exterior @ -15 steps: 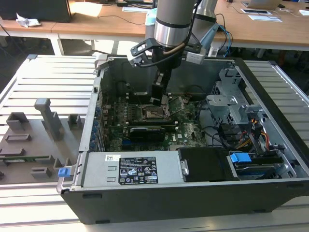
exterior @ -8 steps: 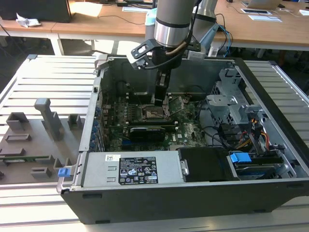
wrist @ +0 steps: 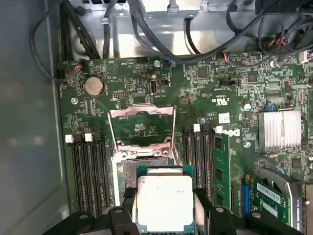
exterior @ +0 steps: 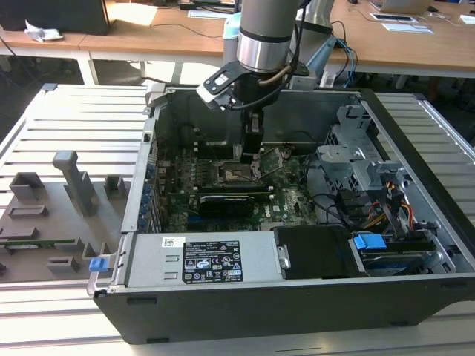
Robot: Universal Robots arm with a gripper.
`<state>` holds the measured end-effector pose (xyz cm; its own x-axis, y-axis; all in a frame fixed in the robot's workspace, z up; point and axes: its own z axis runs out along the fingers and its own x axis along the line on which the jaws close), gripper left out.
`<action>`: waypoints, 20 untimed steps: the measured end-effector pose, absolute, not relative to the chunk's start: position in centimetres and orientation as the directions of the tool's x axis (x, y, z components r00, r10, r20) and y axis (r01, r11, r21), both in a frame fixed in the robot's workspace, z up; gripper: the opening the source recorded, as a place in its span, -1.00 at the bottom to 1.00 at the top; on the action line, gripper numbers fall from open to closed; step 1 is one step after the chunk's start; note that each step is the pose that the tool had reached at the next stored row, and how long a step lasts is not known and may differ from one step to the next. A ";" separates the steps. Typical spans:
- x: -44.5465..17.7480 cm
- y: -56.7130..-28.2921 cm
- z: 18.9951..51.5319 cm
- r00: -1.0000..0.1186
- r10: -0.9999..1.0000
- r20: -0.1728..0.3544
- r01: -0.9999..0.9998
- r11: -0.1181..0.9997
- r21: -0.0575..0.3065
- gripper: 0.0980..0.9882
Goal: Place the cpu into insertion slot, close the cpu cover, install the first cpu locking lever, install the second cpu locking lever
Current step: 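Place the cpu into insertion slot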
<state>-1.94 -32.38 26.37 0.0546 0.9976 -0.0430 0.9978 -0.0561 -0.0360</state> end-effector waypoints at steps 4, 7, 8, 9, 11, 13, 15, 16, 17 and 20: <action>-1.9 -32.4 26.4 0.015 0.999 -0.043 0.999 -0.016 -0.036 0.00; -1.9 -32.4 26.4 -0.004 0.999 -0.043 0.999 0.002 -0.036 0.00; -1.9 -32.4 26.4 -0.014 0.999 -0.043 0.999 0.012 -0.036 0.00; -1.9 -32.4 26.4 -0.023 0.999 -0.043 0.999 0.021 -0.036 0.00; -1.9 -32.4 26.4 -0.023 0.999 -0.043 0.999 0.021 -0.036 0.00; -1.9 -32.3 26.2 -0.021 0.999 -0.044 0.999 0.019 -0.036 0.00; -1.9 -32.3 25.9 -0.019 0.999 -0.044 0.999 0.018 -0.036 0.00; -1.9 -32.3 25.7 -0.019 0.999 -0.044 0.999 0.018 -0.036 0.00; -1.9 -32.3 25.6 -0.019 0.999 -0.045 0.999 0.018 -0.036 0.00; -1.9 -32.3 25.3 -0.019 0.999 -0.048 0.999 0.017 -0.036 0.00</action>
<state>-1.94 -32.34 25.27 -0.0192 0.9987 -0.0476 0.9992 0.0175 -0.0361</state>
